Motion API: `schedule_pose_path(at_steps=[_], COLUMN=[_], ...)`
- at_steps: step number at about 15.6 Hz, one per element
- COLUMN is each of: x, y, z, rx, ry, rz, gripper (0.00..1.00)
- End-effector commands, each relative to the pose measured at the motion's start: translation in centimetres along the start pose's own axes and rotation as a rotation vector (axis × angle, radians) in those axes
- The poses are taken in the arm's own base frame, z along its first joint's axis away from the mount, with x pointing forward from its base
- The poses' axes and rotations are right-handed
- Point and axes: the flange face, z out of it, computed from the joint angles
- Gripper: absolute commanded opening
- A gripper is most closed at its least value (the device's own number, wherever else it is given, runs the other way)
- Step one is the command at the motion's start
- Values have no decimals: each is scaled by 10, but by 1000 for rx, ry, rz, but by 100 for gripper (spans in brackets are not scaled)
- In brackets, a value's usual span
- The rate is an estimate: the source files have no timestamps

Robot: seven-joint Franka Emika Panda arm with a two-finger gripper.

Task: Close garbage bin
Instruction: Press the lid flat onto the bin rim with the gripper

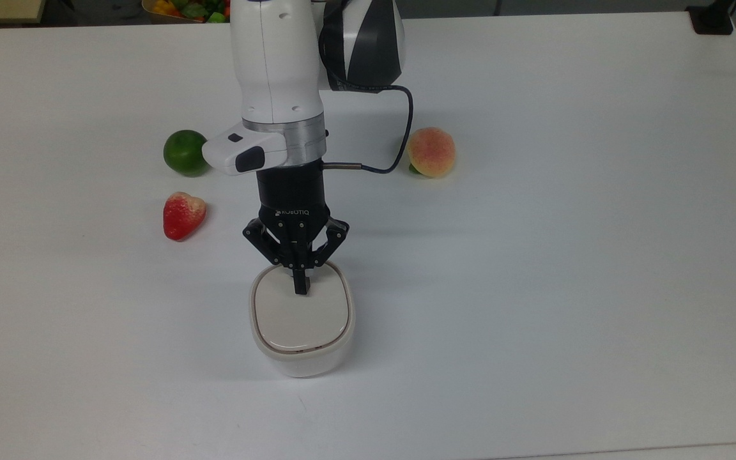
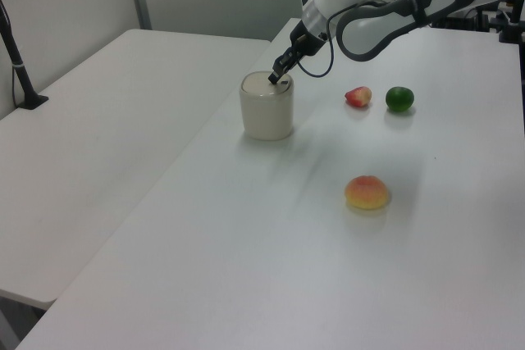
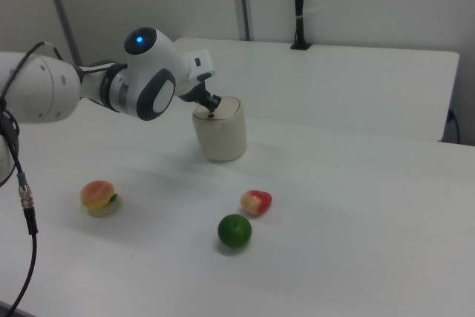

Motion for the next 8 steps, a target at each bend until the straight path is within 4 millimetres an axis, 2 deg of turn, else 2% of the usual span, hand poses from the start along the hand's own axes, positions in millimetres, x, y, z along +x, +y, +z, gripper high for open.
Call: schedule_pose_path(at_steps=[1,8], x=[-6,-14], y=[0,-1], z=[-11,0], rx=[-3,-13], ry=[-47,-65], rz=[-15,-35], gripper=[0,0])
